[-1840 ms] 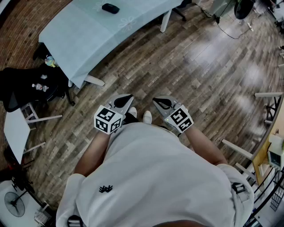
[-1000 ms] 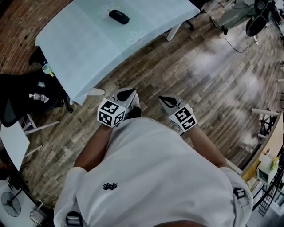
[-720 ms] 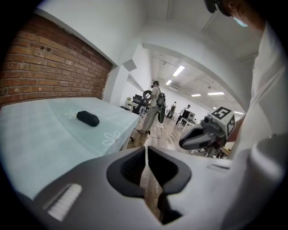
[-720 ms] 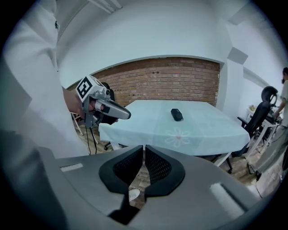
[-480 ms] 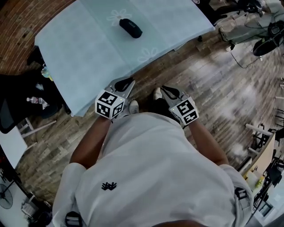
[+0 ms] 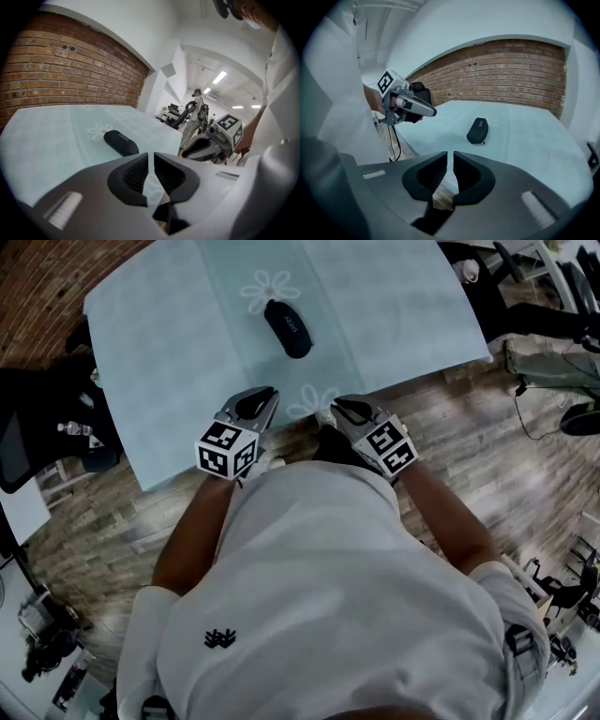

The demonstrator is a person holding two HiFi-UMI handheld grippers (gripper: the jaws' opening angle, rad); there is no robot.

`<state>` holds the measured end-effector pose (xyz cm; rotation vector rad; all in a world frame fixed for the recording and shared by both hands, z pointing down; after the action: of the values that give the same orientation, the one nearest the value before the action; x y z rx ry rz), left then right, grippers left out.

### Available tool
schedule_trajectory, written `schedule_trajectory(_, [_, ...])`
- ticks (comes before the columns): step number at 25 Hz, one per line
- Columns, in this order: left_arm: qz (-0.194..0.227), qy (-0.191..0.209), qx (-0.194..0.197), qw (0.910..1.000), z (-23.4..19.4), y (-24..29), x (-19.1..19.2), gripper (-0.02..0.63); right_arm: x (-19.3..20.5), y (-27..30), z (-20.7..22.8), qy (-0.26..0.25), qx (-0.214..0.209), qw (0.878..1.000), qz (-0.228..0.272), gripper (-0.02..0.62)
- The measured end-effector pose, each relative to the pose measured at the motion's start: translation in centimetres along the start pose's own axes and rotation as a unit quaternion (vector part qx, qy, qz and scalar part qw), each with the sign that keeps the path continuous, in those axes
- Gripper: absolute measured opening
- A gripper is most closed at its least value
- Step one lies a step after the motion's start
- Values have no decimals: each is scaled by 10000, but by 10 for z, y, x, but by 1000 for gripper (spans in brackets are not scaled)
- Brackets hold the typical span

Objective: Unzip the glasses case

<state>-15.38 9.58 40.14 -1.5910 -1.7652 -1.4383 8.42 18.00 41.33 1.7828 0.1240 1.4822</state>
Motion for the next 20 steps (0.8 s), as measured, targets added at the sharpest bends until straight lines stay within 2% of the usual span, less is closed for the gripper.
schedule_trajectory(4, [-74,-80,-395,9992,-18,38,-29,58,-11,40,50,-517,-574,9969,-150,25])
schedule_trajectory(10, [-258,-49,-1011,9945,-49,80,-52,58,-6,97,89,-844,-994,9911,-282,37])
schedule_trajectory(20, [-1045,442,-949,9890,-93,133,-63,58,-10,156,103,-1600,-1068,9805,-410,56])
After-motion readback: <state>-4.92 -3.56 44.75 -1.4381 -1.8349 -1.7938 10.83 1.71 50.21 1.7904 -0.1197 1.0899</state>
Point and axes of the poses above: the fingertips, and each gripper's own axes: y forward along the fingers, z to its right, x out of its underside, the point moved 10 cm from there along -y, backward along the fingers, and after that the axes turned 12 degrees about x, right-handed, at the moved point
